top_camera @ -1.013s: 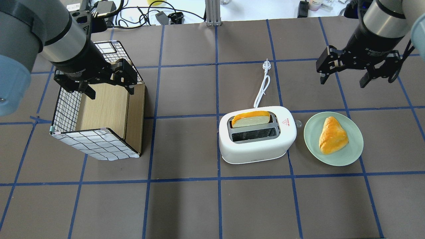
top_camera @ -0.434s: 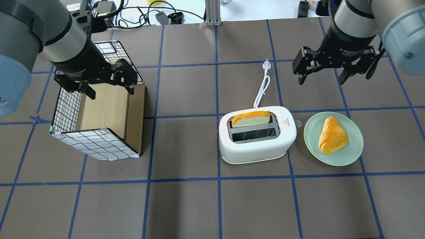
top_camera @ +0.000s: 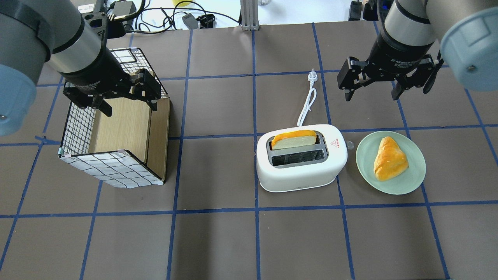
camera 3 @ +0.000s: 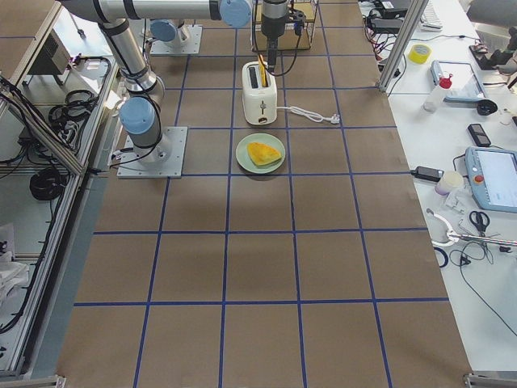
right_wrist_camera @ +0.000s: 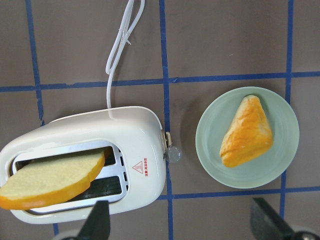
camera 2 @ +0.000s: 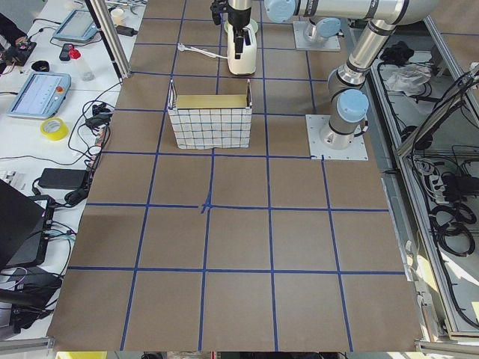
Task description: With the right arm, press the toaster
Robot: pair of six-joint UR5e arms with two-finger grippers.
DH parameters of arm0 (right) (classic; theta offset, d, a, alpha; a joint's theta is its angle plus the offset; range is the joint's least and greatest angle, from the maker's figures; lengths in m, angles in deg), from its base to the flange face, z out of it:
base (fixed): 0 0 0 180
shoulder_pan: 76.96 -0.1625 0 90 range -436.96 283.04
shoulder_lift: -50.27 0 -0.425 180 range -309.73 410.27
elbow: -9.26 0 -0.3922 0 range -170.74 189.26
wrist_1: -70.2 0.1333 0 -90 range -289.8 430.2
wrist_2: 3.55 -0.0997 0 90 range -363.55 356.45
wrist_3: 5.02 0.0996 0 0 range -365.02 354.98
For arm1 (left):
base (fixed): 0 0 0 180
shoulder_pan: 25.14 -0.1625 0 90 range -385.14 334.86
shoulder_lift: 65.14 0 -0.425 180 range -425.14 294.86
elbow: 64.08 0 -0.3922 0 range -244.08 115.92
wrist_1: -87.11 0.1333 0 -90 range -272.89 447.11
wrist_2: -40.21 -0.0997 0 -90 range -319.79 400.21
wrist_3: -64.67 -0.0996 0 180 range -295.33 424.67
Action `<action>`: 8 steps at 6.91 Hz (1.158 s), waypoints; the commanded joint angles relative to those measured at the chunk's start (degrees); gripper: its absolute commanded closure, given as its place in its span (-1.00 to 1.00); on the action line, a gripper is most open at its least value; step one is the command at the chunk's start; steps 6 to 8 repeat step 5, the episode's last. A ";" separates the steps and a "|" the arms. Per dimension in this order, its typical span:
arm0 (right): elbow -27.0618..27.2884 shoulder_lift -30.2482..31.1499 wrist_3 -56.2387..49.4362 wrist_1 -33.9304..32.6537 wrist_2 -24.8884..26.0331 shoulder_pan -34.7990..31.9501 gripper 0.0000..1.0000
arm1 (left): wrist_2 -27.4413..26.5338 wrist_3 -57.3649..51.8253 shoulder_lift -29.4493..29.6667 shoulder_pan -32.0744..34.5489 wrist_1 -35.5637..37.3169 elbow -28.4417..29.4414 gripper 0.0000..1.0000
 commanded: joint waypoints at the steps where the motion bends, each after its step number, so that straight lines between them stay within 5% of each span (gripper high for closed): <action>1: 0.09 -0.07 0.00 -0.01 0.18 -0.04 -1.00 | 0.00 0.00 0.00 0.00 0.00 -0.03 -1.00; 8: 0.09 -0.34 -0.09 -0.01 0.45 0.05 -1.00 | 0.08 0.00 0.00 0.00 0.00 -0.03 -1.00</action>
